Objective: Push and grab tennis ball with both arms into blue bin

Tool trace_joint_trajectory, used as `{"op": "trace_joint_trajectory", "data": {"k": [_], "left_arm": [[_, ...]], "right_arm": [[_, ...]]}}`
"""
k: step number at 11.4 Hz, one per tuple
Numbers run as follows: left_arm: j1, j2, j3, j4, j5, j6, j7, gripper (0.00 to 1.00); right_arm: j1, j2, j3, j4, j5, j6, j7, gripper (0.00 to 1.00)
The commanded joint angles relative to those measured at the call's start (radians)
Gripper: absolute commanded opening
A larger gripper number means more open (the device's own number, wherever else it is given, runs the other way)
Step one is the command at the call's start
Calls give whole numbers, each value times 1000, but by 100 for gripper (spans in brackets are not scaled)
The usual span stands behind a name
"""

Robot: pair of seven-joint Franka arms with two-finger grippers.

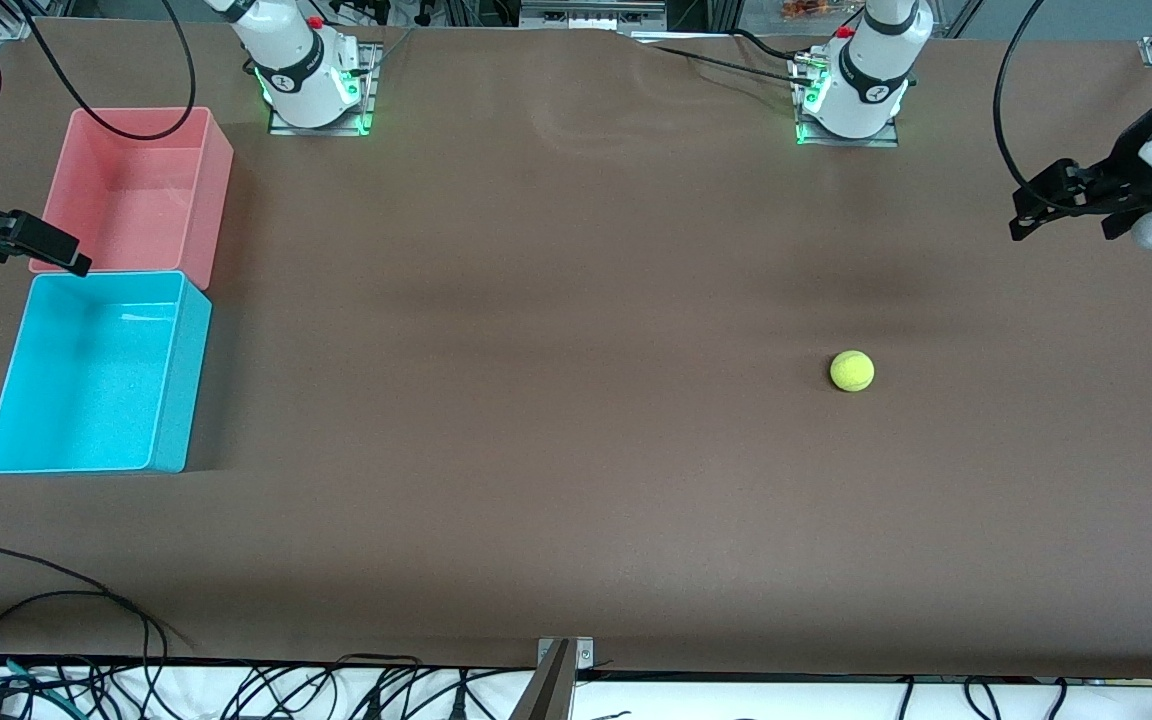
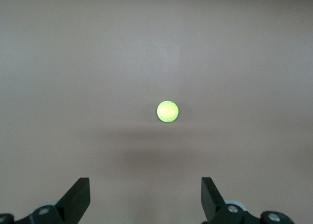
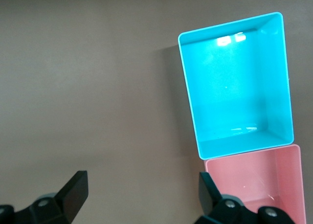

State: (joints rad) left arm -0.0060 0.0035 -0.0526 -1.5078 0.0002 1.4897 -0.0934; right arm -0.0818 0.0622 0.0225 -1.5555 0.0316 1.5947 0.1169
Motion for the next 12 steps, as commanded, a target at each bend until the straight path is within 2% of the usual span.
{"op": "trace_joint_trajectory", "data": {"k": [1, 12], "left_arm": [[4, 15, -3, 40, -8, -19, -9, 100], [-8, 15, -7, 40, -8, -22, -8, 100]], "right_arm": [[-9, 8, 2, 22, 19, -19, -13, 100], [-9, 14, 2, 22, 19, -19, -13, 100]]}}
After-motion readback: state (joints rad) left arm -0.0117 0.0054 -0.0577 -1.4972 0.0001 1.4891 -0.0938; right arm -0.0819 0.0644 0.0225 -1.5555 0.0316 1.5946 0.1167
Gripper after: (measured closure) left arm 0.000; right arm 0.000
